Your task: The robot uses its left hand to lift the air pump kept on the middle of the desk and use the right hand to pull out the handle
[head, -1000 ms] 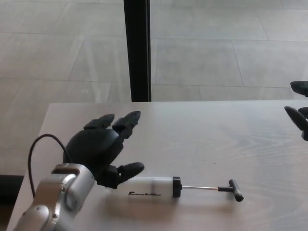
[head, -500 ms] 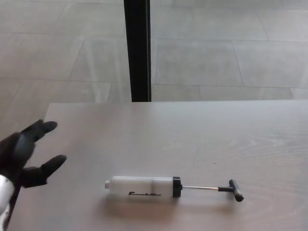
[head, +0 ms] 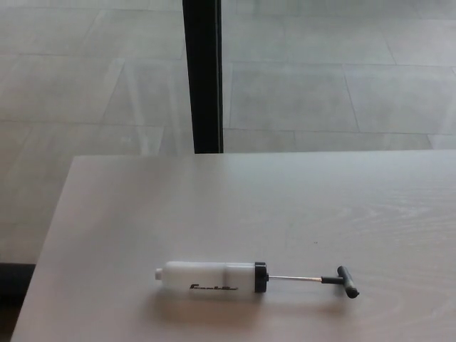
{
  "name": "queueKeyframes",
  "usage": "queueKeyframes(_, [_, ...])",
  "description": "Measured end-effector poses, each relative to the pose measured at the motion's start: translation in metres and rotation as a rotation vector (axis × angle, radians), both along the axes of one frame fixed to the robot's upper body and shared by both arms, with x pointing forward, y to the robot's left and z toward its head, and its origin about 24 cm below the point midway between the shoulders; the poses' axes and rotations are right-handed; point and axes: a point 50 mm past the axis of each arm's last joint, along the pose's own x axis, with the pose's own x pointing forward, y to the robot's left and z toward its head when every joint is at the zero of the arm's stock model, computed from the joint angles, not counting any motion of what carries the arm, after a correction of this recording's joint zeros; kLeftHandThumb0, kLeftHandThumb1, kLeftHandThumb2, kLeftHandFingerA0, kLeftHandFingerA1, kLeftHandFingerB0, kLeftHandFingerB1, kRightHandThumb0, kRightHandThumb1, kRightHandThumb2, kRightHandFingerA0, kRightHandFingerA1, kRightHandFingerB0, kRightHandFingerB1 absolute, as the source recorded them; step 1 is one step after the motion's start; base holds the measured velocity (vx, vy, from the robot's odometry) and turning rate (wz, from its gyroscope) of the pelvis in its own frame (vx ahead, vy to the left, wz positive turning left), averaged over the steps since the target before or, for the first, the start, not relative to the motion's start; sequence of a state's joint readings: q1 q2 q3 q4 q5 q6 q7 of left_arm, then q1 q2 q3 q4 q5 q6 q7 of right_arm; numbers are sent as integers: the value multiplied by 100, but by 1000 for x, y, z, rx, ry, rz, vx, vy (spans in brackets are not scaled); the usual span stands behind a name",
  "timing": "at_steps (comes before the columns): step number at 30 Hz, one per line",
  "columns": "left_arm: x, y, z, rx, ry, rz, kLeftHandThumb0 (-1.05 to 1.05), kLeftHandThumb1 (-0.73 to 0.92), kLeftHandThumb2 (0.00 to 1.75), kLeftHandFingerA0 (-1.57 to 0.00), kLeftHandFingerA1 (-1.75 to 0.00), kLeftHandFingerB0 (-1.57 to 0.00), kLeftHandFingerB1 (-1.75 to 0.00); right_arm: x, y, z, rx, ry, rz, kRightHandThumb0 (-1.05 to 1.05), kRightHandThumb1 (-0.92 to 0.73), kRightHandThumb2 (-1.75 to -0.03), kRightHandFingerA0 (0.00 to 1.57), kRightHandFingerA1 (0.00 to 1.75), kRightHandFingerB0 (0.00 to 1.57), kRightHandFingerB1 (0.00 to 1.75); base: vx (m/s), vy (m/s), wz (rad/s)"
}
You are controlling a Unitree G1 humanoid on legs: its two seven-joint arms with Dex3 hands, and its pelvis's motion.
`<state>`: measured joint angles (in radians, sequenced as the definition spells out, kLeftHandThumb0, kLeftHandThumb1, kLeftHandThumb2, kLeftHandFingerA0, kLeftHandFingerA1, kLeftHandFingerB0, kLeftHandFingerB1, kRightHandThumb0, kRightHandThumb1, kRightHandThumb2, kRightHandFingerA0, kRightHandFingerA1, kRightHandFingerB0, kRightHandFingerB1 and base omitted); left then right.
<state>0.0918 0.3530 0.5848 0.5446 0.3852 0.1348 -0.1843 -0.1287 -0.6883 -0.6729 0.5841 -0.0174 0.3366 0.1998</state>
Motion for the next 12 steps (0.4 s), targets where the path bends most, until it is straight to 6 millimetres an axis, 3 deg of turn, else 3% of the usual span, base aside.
queueKeyframes(1, [-14,5,-7,-22,23,48,-52,85,65,-43,-58,-40,-52,-8,-5,-4,24,-12,-40,-59,-82,-64,65,80,24,32,0,0,0])
queueKeyframes(2, [-29,9,-13,-46,44,99,-54,83,64,-50,-61,-45,-55,-16,-10,-8,50,-30,-79,-63,-64,-93,71,80,20,47,0,0,0])
queueKeyframes(3, [-38,11,-17,-60,54,131,-49,66,107,-45,-70,-36,-63,-20,-13,-10,64,-41,-104,-57,-76,-63,69,82,27,36,0,0,0])
queueKeyframes(4, [-50,14,-21,-81,64,181,-56,84,65,-48,-65,-46,-58,-27,-17,-13,86,-61,-141,-57,-66,-92,67,84,18,47,0,0,0])
queueKeyframes(5, [-61,17,-25,-99,70,227,-54,85,66,-58,-78,-50,-64,-33,-20,-16,105,-81,-174,-58,-68,-94,67,88,18,48,0,0,0])
queueKeyframes(6, [-76,20,-29,-122,71,292,-51,67,107,-72,-86,-59,-77,-40,-23,-20,132,-109,-217,-53,-83,-64,64,99,28,38,0,0,0])
queueKeyframes(7, [-84,22,-31,-136,68,335,-47,69,110,-62,-80,-44,-68,-44,-25,-22,150,-129,-247,-43,-65,-106,65,91,11,49,0,0,0])
queueKeyframes(8, [-93,24,-34,-151,65,380,-44,89,67,-45,-61,-42,-56,-49,-27,-25,172,-154,-276,-44,-67,-107,66,86,8,47,0,0,0])
queueKeyframes(9, [-102,25,-36,-169,60,428,-44,89,67,-45,-61,-42,-56,-53,-28,-28,196,-178,-304,-44,-67,-107,66,86,8,47,0,0,0])
queueKeyframes(10, [-109,25,-39,-184,55,468,-42,90,67,-47,-61,-41,-56,-56,-29,-31,216,-197,-326,-54,-82,-65,67,86,30,38,0,0,0])
queueKeyframes(12, [-117,26,-41,-201,49,513,-41,92,68,-41,-59,-40,-57,-59,-29,-36,241,-217,-352,-54,-84,-65,67,87,37,40,0,0,0])
